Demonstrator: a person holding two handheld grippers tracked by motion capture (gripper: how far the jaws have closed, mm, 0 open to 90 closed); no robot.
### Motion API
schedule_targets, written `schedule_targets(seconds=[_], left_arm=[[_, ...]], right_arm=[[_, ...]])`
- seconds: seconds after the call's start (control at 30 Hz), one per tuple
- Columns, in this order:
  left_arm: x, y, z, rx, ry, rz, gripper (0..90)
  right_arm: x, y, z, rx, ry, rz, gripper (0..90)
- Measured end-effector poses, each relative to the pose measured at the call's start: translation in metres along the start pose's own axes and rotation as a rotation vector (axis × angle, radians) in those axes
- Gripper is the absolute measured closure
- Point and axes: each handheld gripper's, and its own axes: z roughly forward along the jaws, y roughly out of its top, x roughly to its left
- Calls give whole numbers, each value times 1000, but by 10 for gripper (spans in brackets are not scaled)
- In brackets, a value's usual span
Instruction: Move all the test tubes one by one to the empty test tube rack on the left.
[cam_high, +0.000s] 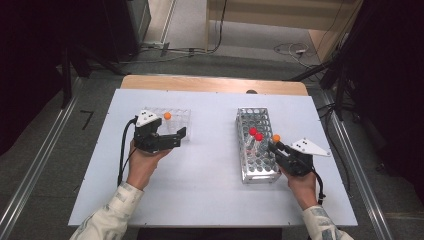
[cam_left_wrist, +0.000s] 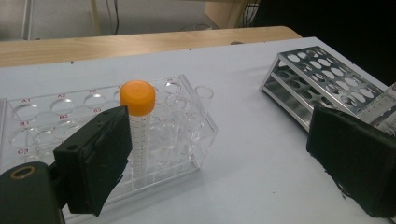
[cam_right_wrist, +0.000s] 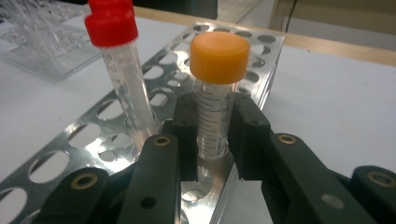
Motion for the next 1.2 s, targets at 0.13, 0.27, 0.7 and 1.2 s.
schedule_targets(seconds=[0.13,0.27,0.7,1.2], left_arm=[[-1,1,-1,-7,-1,2,74],[-2,2,-2,-9,-1,9,73],[-6,2,-6,-18,-21,14,74],[-16,0,-2,9,-35,51,81]], right_arm=[[1,16,-13,-49,-9,11,712],[4,32,-29,-94,-20,12,712],[33,35,-54,-96,55,-30,712],[75,37,-37,-63,192,-67,712]])
